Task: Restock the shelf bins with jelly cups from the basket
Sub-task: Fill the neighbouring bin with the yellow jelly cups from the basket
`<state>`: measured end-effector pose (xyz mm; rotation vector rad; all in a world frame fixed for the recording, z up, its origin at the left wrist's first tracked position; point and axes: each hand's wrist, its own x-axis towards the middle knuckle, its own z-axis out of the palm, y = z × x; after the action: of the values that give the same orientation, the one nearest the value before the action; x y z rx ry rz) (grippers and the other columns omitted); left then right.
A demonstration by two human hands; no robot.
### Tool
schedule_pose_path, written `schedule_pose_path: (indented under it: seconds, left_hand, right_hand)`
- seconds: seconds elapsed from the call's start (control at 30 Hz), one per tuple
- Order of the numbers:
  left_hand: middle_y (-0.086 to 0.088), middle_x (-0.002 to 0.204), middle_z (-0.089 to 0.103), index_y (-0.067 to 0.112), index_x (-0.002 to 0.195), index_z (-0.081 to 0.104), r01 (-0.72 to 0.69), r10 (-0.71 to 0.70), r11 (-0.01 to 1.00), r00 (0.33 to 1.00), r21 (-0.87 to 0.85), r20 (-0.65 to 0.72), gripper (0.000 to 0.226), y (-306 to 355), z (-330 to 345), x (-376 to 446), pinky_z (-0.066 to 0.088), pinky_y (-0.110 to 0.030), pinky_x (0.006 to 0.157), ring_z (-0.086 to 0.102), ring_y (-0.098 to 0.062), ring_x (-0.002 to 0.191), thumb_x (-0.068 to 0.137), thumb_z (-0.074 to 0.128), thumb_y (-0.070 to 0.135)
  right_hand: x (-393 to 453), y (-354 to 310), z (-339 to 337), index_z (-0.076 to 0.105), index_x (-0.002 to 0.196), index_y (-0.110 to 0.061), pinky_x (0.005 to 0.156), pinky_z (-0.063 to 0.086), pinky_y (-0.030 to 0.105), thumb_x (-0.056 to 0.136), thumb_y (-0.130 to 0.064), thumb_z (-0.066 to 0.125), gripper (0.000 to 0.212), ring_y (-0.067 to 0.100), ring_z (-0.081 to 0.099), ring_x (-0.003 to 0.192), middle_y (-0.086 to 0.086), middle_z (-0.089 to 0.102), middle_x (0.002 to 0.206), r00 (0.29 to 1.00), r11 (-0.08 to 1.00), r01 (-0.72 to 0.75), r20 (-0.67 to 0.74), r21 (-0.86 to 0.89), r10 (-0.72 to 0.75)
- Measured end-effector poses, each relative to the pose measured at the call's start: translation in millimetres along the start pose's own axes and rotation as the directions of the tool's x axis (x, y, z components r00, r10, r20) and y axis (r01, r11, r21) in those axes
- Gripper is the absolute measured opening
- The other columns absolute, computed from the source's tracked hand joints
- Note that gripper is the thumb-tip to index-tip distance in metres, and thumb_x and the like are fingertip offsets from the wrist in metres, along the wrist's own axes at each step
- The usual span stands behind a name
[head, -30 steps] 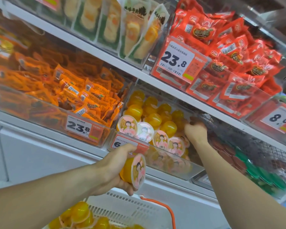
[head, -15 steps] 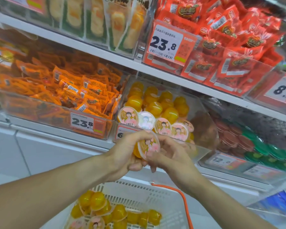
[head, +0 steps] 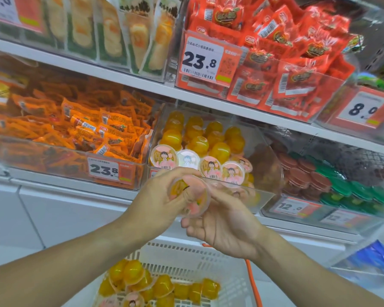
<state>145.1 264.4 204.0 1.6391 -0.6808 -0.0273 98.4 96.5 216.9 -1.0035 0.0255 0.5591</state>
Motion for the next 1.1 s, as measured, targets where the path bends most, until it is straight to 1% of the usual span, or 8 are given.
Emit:
schedule_pose_path:
  seconds: [0.13,0.3,0.37,0.43,0.53,0.63,0.83,1.1]
  left_hand:
    - [0.019,0.111,0.068,0.046,0.132,0.048,0.028,-0.031,0.999,0.997,0.041,0.069,0.070,3.2,0.4,-0.5,0.050,-0.017,0.087,0.062,0.005,0.106,0.075,0.042,0.087]
    - [0.019,0.150,0.026,0.034,0.150,0.022,-0.038,0.002,0.836,0.998,0.548,0.066,0.067,-1.4,-9.5,1.2,0.015,-0.023,0.111,0.016,0.002,0.141,0.089,0.036,0.055]
    - [0.011,0.158,0.019,0.029,0.154,0.019,-0.107,0.030,0.735,0.992,0.670,0.126,0.072,-11.3,-16.1,4.8,0.009,-0.024,0.110,0.008,-0.005,0.146,0.087,0.041,0.045]
    - [0.009,0.161,0.012,0.026,0.155,0.014,-0.114,-0.001,0.696,0.987,0.709,0.159,0.073,-21.9,-19.7,6.2,0.008,-0.026,0.113,0.002,-0.008,0.148,0.090,0.042,0.043]
    - [0.006,0.161,0.009,0.026,0.156,0.010,-0.124,-0.047,0.652,0.978,0.748,0.204,0.076,-33.5,-20.3,3.6,0.012,-0.033,0.116,-0.002,-0.011,0.149,0.089,0.039,0.047]
    - [0.006,0.161,0.009,0.026,0.156,0.013,-0.143,-0.042,0.637,0.975,0.757,0.219,0.077,-37.7,-21.0,3.4,0.014,-0.035,0.115,-0.001,-0.012,0.149,0.087,0.039,0.046]
    - [0.006,0.157,0.019,0.024,0.152,0.025,-0.131,-0.007,0.643,0.984,0.754,0.177,0.072,-39.0,-17.9,4.8,0.017,-0.032,0.109,0.007,-0.011,0.147,0.085,0.043,0.044]
    - [0.005,0.143,0.031,0.019,0.140,0.041,-0.133,0.061,0.617,0.991,0.775,0.122,0.062,-48.0,-12.7,8.8,0.027,-0.034,0.105,0.020,-0.014,0.138,0.082,0.047,0.039]
  right_hand:
    - [-1.8,-13.9,-7.6,0.062,0.123,-0.013,0.060,0.043,0.028,0.089,-0.040,0.066,0.044,0.020,0.052,0.073,0.011,0.056,0.097,0.996,0.996,-0.024,0.085,-0.089,0.032]
    - [-5.8,-63.8,-22.1,0.065,0.119,-0.014,0.061,0.036,0.026,0.082,-0.038,0.066,0.044,0.020,0.058,0.077,0.011,0.066,0.101,0.962,0.947,0.190,-0.143,-0.257,-0.232]
    - [-5.9,-84.7,-35.0,0.067,0.115,-0.010,0.060,0.043,0.029,0.078,-0.037,0.071,0.046,0.019,0.056,0.062,0.010,0.065,0.089,0.849,0.888,0.184,-0.387,-0.422,-0.360]
    - [-3.6,-99.9,-53.1,0.065,0.115,-0.008,0.055,0.045,0.032,0.083,-0.039,0.069,0.045,0.019,0.057,0.056,0.010,0.065,0.081,0.632,0.757,0.065,-0.561,-0.650,-0.535]
    - [-1.8,-111.9,-76.5,0.060,0.109,-0.017,0.063,0.047,0.030,0.082,-0.047,0.068,0.041,0.017,0.063,0.071,0.004,0.067,0.089,0.400,0.416,-0.258,-0.489,-0.872,-0.775]
    - [7.3,-118.9,-91.2,0.063,0.100,-0.012,0.069,0.045,0.030,0.074,-0.044,0.078,0.044,0.021,0.060,0.081,0.002,0.064,0.088,0.393,0.176,-0.435,-0.362,-0.883,-0.845]
    - [34.5,-126.5,-107.2,0.053,0.066,-0.007,0.045,0.034,0.030,0.075,-0.058,0.075,0.057,0.020,0.053,0.055,0.008,0.054,0.062,0.394,0.180,-0.625,-0.506,-0.760,-0.768]
    - [31.3,-126.5,-112.3,0.058,0.117,0.007,0.076,0.039,0.033,0.102,-0.043,0.045,0.054,0.042,0.060,0.109,0.027,0.062,0.118,0.488,0.153,-0.652,-0.565,-0.742,-0.665]
